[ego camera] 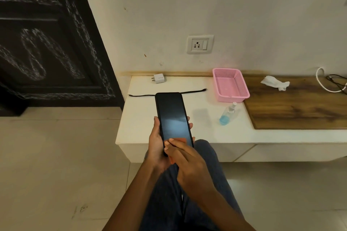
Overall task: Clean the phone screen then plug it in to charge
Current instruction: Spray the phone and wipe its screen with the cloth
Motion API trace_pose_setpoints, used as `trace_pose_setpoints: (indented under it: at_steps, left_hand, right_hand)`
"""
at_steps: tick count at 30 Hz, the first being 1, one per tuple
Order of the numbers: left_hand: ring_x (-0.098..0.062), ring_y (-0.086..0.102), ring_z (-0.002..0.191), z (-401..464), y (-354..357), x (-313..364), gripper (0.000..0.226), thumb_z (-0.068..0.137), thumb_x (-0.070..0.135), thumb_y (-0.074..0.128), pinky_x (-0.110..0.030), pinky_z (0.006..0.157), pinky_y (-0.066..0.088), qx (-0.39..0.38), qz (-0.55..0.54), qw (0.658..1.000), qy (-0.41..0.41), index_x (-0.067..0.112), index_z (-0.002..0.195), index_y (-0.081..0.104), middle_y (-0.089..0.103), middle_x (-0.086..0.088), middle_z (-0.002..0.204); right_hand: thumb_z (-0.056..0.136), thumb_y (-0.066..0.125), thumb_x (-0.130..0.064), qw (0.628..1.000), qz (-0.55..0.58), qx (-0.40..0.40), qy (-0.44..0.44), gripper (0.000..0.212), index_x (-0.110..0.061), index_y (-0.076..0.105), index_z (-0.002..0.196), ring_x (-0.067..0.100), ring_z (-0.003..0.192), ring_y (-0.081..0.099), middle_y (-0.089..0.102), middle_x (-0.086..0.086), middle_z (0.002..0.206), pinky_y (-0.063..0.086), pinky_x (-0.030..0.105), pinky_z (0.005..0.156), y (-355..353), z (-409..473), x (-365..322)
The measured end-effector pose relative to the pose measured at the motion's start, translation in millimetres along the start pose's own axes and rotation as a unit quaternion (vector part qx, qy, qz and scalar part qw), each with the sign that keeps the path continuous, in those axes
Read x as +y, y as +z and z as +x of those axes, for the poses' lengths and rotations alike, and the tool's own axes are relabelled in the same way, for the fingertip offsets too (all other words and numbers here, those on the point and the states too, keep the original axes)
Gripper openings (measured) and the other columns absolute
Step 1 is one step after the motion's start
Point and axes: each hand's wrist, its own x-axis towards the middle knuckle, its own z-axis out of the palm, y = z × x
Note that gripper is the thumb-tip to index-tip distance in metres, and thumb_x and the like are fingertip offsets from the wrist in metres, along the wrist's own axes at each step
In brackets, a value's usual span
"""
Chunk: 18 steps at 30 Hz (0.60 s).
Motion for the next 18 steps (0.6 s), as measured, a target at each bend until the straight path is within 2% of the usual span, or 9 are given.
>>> trace_pose_setpoints:
  at_steps: [1, 3, 6, 8, 11, 15, 18]
  left_hand:
    - [-0.023, 0.069, 0.096, -1, 0, 0, 0.077, 0.084, 0.071, 0.034, -0.034, 0.073, 0.059, -0.003, -0.002, 1.0, -0.001, 0.008, 0.105, 0.074, 0.072, -0.012, 0.108]
    - [-0.025, 0.066, 0.104, -2, 2, 0, 0.075, 0.083, 0.07, 0.036, -0.037, 0.082, 0.058, -0.004, -0.005, 1.0, 0.006, 0.009, 0.11, 0.072, 0.069, -0.012, 0.115]
    - [-0.027, 0.062, 0.109, -4, 5, -1, 0.074, 0.081, 0.066, 0.04, -0.044, 0.09, 0.053, -0.018, -0.016, 1.0, 0.019, 0.007, 0.116, 0.068, 0.065, -0.013, 0.122]
    - [-0.029, 0.062, 0.108, -5, 6, -1, 0.073, 0.083, 0.065, 0.041, -0.047, 0.094, 0.051, -0.02, -0.02, 0.999, 0.024, 0.006, 0.119, 0.066, 0.063, -0.015, 0.124]
    - [-0.031, 0.057, 0.113, -4, 4, -3, 0.073, 0.084, 0.063, 0.042, -0.047, 0.108, 0.036, -0.007, -0.014, 1.0, 0.026, 0.006, 0.123, 0.063, 0.059, -0.018, 0.129]
    - [-0.032, 0.054, 0.116, -4, 3, -5, 0.072, 0.083, 0.064, 0.042, -0.048, 0.111, 0.032, -0.007, -0.011, 1.0, 0.025, 0.008, 0.123, 0.064, 0.058, -0.017, 0.13]
    - [-0.032, 0.053, 0.115, -5, 5, -3, 0.073, 0.086, 0.064, 0.042, -0.049, 0.112, 0.031, -0.012, -0.018, 1.0, 0.023, 0.007, 0.13, 0.057, 0.057, -0.018, 0.13]
  right_hand:
    - [0.074, 0.068, 0.004, 1.0, 0.003, -0.006, -0.006, 0.034, -0.003, 0.068, 0.107, 0.018, 0.111, 0.06, 0.068, 0.01, 0.111, 0.04, 0.021, 0.102, 0, 0, 2]
    - [0.076, 0.067, 0.003, 1.0, -0.002, -0.004, -0.018, 0.032, -0.003, 0.068, 0.107, 0.017, 0.112, 0.058, 0.068, 0.01, 0.112, 0.042, 0.022, 0.101, -3, 0, 9]
    - [0.09, 0.054, -0.004, 1.0, -0.018, 0.015, -0.012, 0.024, -0.002, 0.068, 0.11, 0.018, 0.113, 0.058, 0.067, 0.01, 0.113, 0.045, 0.026, 0.099, -10, -2, 24]
    - [0.085, 0.059, 0.0, 0.999, -0.032, 0.017, 0.015, 0.029, -0.003, 0.066, 0.113, 0.018, 0.114, 0.056, 0.066, 0.01, 0.115, 0.045, 0.027, 0.099, -16, -4, 34]
    - [0.079, 0.065, 0.001, 0.998, -0.04, 0.014, 0.043, 0.036, -0.003, 0.064, 0.115, 0.019, 0.111, 0.058, 0.066, 0.011, 0.115, 0.047, 0.029, 0.097, -22, -4, 44]
    - [0.084, 0.056, -0.001, 0.998, -0.05, -0.003, 0.047, 0.032, -0.002, 0.065, 0.114, 0.022, 0.107, 0.062, 0.067, 0.011, 0.112, 0.048, 0.028, 0.095, -27, 0, 40]
    - [0.085, 0.044, 0.001, 0.992, 0.034, 0.024, 0.121, 0.033, -0.001, 0.065, 0.11, 0.02, 0.102, 0.063, 0.068, 0.011, 0.107, 0.046, 0.02, 0.094, -32, 4, 33]
